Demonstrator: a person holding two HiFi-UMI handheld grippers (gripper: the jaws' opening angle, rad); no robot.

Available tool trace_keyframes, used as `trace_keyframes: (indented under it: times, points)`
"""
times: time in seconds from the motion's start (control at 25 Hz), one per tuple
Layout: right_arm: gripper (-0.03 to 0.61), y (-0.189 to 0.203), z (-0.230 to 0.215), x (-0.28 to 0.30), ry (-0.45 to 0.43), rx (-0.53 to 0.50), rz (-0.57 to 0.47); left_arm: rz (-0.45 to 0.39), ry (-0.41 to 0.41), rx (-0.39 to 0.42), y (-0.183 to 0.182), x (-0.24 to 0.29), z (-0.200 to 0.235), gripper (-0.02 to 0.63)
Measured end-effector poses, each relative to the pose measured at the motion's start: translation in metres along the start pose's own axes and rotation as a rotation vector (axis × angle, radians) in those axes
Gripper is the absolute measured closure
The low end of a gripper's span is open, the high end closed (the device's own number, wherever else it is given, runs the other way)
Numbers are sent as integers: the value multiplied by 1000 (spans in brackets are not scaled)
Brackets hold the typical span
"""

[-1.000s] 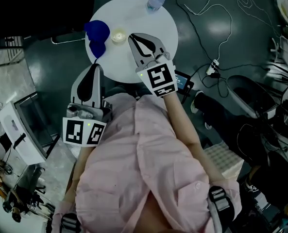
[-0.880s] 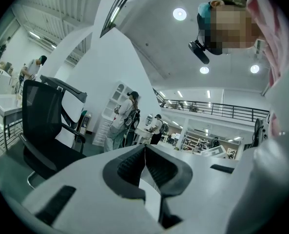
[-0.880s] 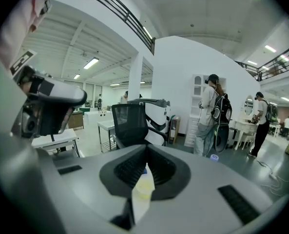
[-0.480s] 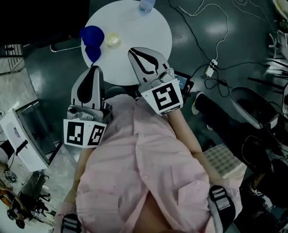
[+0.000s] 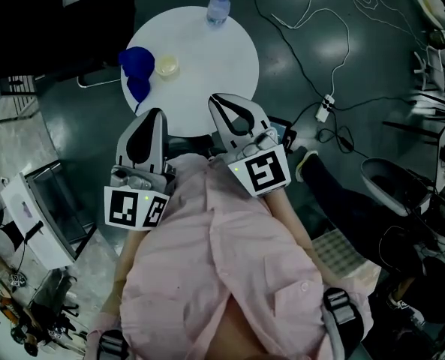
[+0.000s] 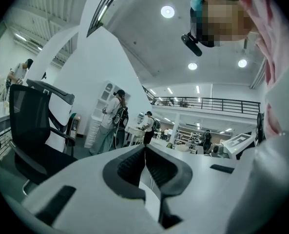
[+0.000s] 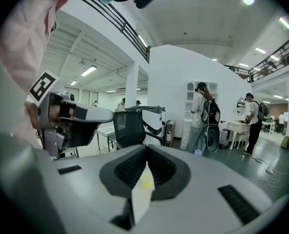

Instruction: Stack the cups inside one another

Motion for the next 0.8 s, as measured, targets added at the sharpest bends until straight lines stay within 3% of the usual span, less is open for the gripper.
trace_keyframes:
  times: [0.44,0.8]
  points:
    - [545,5,6,-18,-37,29,3,-15,-25,24,-2,-2,-10,595]
    - [545,8,18,-18,-64,9,31,-38,24,57,-5,-2,-22,595]
Point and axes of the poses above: the fingertips, and each gripper's own axes: x forward along the fingers, z to its left, y out of its underside, the point moved 3 cm from there along -x, backward along the fingers, and after that the axes turned 2 degrees about -y, right-handed, at the moved point
